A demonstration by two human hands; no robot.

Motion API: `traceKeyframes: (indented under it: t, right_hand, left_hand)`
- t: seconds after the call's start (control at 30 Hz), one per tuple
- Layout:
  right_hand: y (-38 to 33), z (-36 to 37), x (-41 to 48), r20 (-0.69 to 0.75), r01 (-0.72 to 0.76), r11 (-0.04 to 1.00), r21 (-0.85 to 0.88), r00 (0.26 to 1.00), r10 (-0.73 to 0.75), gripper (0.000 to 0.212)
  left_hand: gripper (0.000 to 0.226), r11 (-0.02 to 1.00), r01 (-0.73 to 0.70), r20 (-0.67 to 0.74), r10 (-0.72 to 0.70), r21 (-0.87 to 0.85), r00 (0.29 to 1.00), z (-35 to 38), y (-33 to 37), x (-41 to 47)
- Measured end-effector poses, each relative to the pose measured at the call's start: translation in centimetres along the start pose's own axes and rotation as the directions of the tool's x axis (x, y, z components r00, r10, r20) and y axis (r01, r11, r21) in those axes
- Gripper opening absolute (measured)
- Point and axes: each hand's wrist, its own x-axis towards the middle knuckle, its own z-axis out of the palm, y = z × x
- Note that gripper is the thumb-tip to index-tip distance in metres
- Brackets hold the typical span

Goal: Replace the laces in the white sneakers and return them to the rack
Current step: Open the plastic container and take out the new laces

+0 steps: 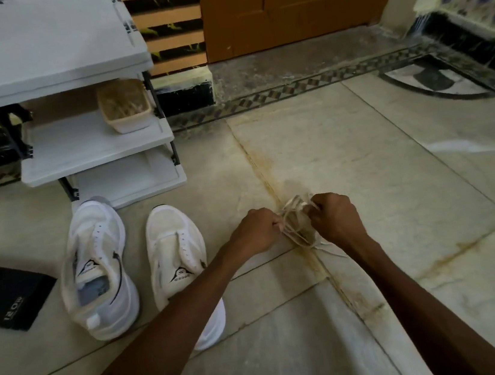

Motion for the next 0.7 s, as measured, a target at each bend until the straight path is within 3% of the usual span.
traceKeyframes:
  t: [0.1, 0.17, 0.23, 0.33, 0.43, 0.53, 0.6, 0.7]
  right_hand:
    - [0.3, 0.4, 0.6, 0.170, 0.114, 0.985, -0.130, 0.981, -0.091, 0.003]
    - [0.6, 0.6, 0.8, 0.145, 0.171, 0.972, -0.162, 0.978, -0.148, 0.027]
    - [0.3, 0.5, 0.5, 0.014, 0.190, 0.973, -0.134, 0.982, -0.190, 0.030]
    - [-2.3, 0.0, -0.6, -0.079, 0.216, 0.972, 0.095, 0.975, -0.209, 0.012]
    - [-6.2, 0.3, -2.3, 0.091, 0.169, 0.904, 0.393, 0.971, -0.222, 0.014]
    - [-10.4, 2.1, -4.4, 0.138, 0.196, 0.848, 0.493, 0.944, -0.299, 0.012]
    - [-13.4, 3.3, -6.2, 0.216, 0.201, 0.842, 0.501, 0.913, -0.347, 0.028]
    - [-16.1, 4.6, -8.8, 0.368, 0.229, 0.854, 0.468, 0.827, -0.424, 0.069]
  left_hand:
    - [0.022, 1.000, 0.007, -0.070, -0.007, 0.000, 0.998, -0.2, -1.1, -0.8]
    - [0.022, 1.000, -0.031, -0.175, 0.030, -0.003, 0.984, -0.7, -2.3, -1.5]
    - [0.019, 0.998, -0.058, -0.279, 0.063, 0.027, 0.958, -1.3, -3.3, -2.3]
    - [0.016, 0.997, -0.052, -0.398, 0.073, 0.065, 0.914, -3.0, -4.1, -4.1]
    - [0.016, 0.999, -0.013, -0.498, 0.037, 0.052, 0.866, -5.0, -5.3, -6.5]
    - [0.016, 0.991, 0.095, -0.594, -0.020, 0.095, 0.804, -6.9, -8.0, -9.5]
    - [0.025, 0.968, 0.182, -0.651, -0.028, 0.170, 0.758, -8.4, -10.1, -12.1]
    - [0.030, 0.929, 0.277, -0.694, -0.031, 0.246, 0.719, -9.8, -12.2, -15.4]
